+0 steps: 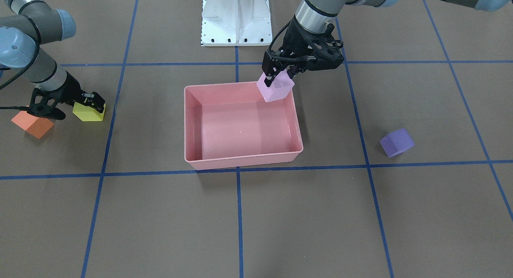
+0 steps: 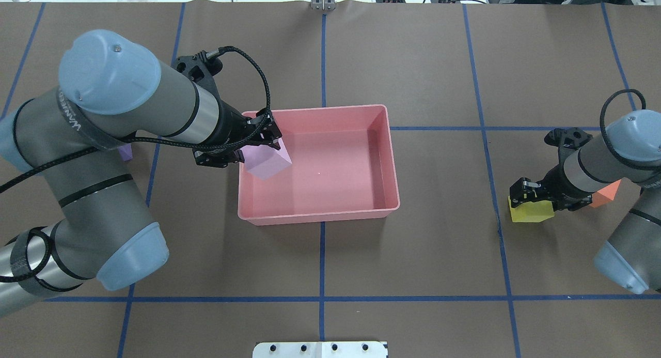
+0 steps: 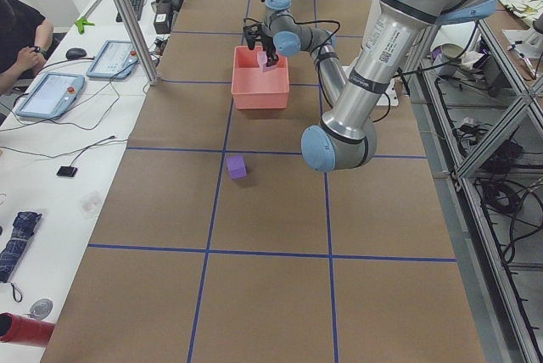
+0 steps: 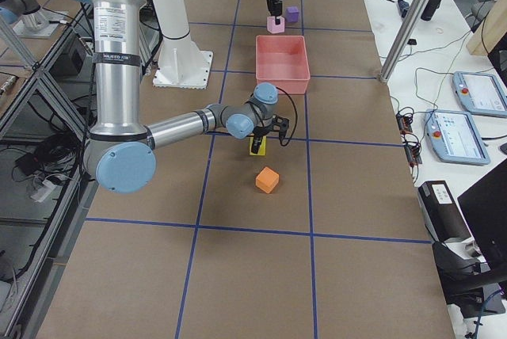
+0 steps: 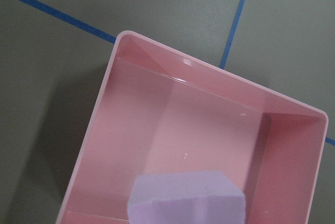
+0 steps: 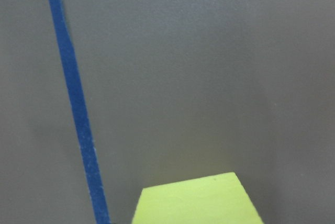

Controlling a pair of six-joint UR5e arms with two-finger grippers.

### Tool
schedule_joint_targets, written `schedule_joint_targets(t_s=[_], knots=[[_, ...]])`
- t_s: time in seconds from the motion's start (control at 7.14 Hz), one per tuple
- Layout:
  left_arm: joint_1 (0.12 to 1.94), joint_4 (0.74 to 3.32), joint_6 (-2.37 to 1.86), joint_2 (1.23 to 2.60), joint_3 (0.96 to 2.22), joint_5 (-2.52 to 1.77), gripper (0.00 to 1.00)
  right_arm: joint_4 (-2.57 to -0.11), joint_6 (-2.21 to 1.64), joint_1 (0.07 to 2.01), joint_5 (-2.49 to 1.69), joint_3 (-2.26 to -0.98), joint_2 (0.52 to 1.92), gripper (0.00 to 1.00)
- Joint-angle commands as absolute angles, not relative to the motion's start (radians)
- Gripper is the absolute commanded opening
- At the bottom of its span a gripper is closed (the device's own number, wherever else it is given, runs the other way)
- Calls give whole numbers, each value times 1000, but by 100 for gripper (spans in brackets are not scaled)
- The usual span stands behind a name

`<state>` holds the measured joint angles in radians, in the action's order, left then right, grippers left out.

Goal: Place blocks into pink bin with both arms
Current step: 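Carry the pink cube into the bin with left gripper while right reaches yellow cube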

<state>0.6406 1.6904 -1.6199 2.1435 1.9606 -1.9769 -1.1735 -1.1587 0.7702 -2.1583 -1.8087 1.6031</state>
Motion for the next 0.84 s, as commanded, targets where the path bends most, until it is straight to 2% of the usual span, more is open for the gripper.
schedule_joint_targets(t_s=[0.0, 0.28, 0.42, 0.56, 0.7], knots=[[626, 1690, -1621, 2151, 1957, -1976, 0, -1173, -1155, 772, -2158, -1832, 1623, 0], [608, 1692, -1620, 2175, 1931, -1968, 0, -1173, -1152, 822, -2173, -1867, 1620, 0], [589, 1693, -1618, 2210, 1892, -1941, 16, -1173, -1152, 848, -2180, -1888, 1618, 0], [580, 1694, -1618, 2247, 1858, -1939, 81, -1173, -1151, 871, -2192, -1900, 1603, 0], [580, 1694, -1617, 2253, 1858, -1937, 100, -1173, -1150, 912, -2239, -1905, 1580, 0]])
